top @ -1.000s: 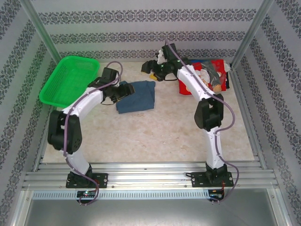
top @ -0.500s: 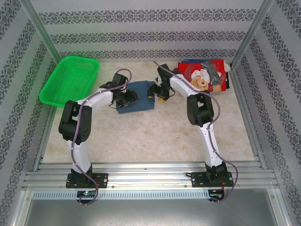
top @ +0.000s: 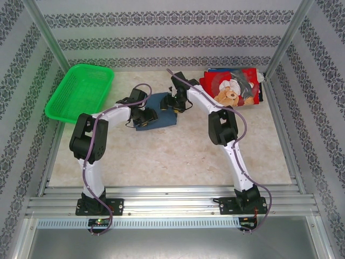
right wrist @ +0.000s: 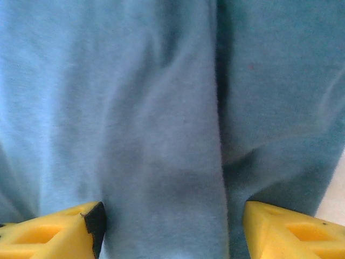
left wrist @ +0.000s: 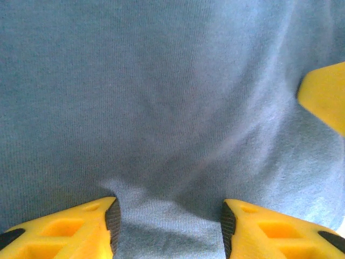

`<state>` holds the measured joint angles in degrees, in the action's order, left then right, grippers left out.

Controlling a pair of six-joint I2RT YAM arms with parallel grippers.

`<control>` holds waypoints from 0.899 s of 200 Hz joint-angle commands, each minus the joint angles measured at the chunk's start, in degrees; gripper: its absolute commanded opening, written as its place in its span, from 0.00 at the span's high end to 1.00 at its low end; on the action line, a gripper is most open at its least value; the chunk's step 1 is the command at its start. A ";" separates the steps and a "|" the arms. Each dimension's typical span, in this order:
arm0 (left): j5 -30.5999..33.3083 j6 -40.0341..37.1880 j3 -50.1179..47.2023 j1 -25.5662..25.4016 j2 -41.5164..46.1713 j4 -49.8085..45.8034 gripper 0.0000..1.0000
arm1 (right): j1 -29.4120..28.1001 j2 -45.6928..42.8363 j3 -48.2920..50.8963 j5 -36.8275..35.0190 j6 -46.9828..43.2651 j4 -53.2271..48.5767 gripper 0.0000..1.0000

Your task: Fold and stack the t-shirts

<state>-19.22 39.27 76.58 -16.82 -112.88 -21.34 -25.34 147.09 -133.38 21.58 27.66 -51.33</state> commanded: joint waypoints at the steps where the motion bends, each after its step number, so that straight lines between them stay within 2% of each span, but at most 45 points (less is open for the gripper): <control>1: -0.04 -1.47 -0.51 0.03 -0.86 0.60 0.47 | -0.32 0.19 -1.64 -6.87 -2.52 -7.25 0.31; 22: -0.04 -1.60 -0.81 0.10 -0.86 0.77 0.48 | -0.23 -1.61 -0.85 -9.31 -3.00 -7.86 0.31; 71: -0.43 -1.61 -0.95 0.04 -1.29 1.06 0.49 | -1.06 -0.83 -6.67 -13.64 -5.74 -15.14 0.29; 96: -0.72 -1.65 -0.80 0.03 -1.46 1.05 0.49 | -2.01 -3.23 -5.69 -16.69 -5.82 -15.47 0.28; 144: -1.78 -1.50 -1.38 0.04 -1.64 1.91 0.49 | -2.14 -1.24 -3.48 -14.11 -3.15 -13.41 0.28; 180: -2.48 -1.21 -2.21 0.03 -0.97 2.56 0.49 | -2.77 2.55 -6.36 -13.41 -2.20 -13.97 0.28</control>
<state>-20.62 39.03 75.94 -16.82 -113.60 -19.99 -27.05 146.58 -137.91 8.36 24.23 -63.79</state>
